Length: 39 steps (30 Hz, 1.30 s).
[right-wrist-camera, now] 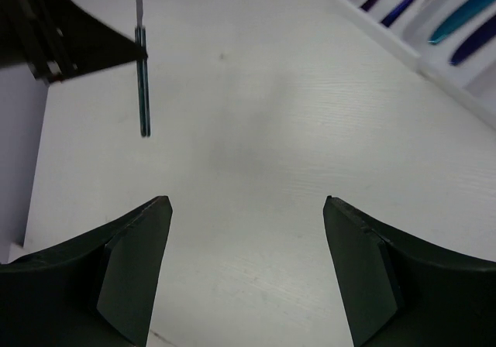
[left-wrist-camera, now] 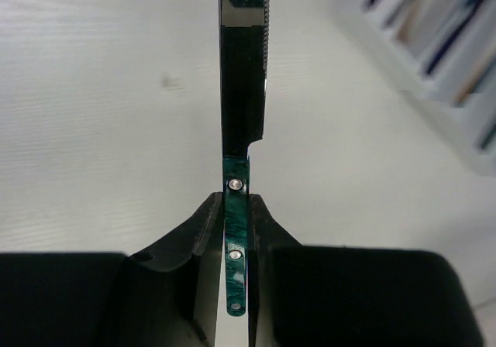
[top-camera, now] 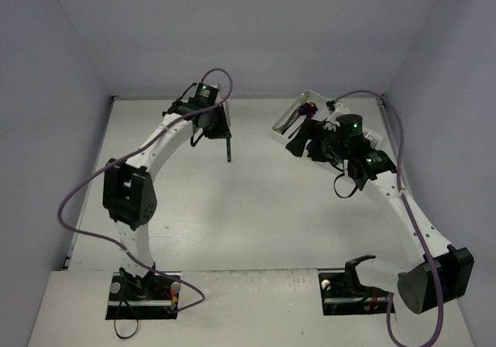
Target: Sort the eating utensils into containers
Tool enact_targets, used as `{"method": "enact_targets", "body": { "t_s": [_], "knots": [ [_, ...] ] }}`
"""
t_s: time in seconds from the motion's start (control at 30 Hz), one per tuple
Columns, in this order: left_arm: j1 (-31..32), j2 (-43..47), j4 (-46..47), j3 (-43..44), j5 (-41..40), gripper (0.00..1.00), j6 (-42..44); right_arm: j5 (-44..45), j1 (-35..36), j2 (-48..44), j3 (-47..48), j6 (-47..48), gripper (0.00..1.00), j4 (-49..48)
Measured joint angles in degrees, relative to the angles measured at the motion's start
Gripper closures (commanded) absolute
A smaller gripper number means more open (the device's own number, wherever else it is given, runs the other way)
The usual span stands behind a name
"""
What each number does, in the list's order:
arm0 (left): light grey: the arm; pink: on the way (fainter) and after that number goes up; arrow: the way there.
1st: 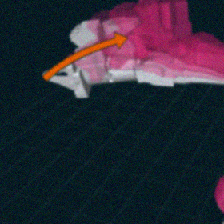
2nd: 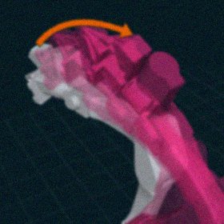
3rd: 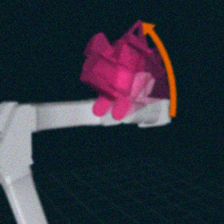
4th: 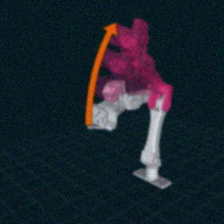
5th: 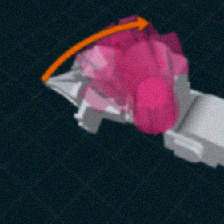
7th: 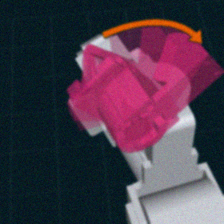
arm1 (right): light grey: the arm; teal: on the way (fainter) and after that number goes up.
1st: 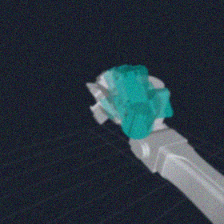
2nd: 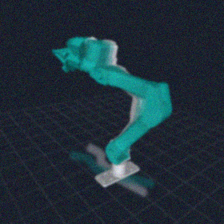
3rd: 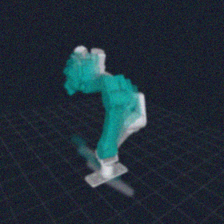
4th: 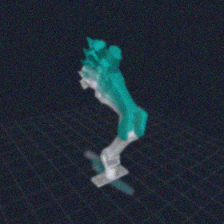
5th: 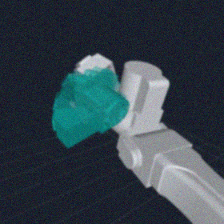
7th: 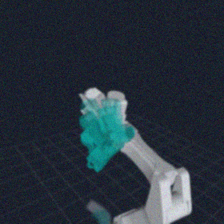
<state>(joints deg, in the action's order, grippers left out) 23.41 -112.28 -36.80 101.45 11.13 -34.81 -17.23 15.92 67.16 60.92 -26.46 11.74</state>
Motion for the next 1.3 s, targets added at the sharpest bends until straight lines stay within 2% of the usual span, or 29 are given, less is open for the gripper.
{"method": "enact_targets", "body": {
  "t_s": [0.13, 0.27, 0.5, 0.8, 0.93, 1.0, 1.07, 1.17, 1.27, 1.3],
  "knots": [
    [3.3, 11.0, 5.4, -1.2, 2.3, 1.00, -5.5, -0.8, 7.0, 2.2, 3.4, 0.8, 0.23, 0.0],
    [7.5, 17.1, 8.8, -1.5, 3.2, 1.00, -8.7, -0.4, 10.7, 3.6, 5.8, 1.3, 0.23, -0.3],
    [12.6, 19.4, 9.4, -5.3, 2.0, 1.00, -11.5, 0.5, 14.8, 7.5, 9.8, 2.6, 0.25, -0.6],
    [12.9, 20.2, 8.8, -6.7, 0.0, 1.00, -12.6, 1.3, 19.5, 10.7, 12.9, 3.2, 0.32, -1.1],
    [12.9, 22.6, 8.8, -7.9, -0.4, 1.00, -12.8, 1.8, 19.8, 11.9, 13.3, 3.3, 0.43, -1.3],
    [12.9, 24.2, 8.9, -8.9, -0.6, 1.00, -13.0, 2.0, 19.9, 12.5, 13.3, 3.4, 0.56, -1.3],
    [13.0, 25.5, 8.9, -9.8, -0.9, 1.00, -13.2, 2.0, 20.1, 13.0, 13.5, 3.5, 0.64, -1.3],
    [13.0, 26.3, 9.0, -10.6, -1.1, 1.00, -13.4, 1.6, 20.6, 13.3, 14.0, 3.5, 0.85, -1.6],
    [13.0, 26.4, 9.5, -11.1, -1.1, 1.00, -13.7, 1.2, 21.3, 13.4, 14.6, 3.5, 1.00, -1.8],
    [13.0, 26.4, 9.7, -11.2, -1.1, 1.00, -13.7, 1.3, 21.3, 13.4, 14.6, 3.3, 1.00, -1.8]
  ]
}}
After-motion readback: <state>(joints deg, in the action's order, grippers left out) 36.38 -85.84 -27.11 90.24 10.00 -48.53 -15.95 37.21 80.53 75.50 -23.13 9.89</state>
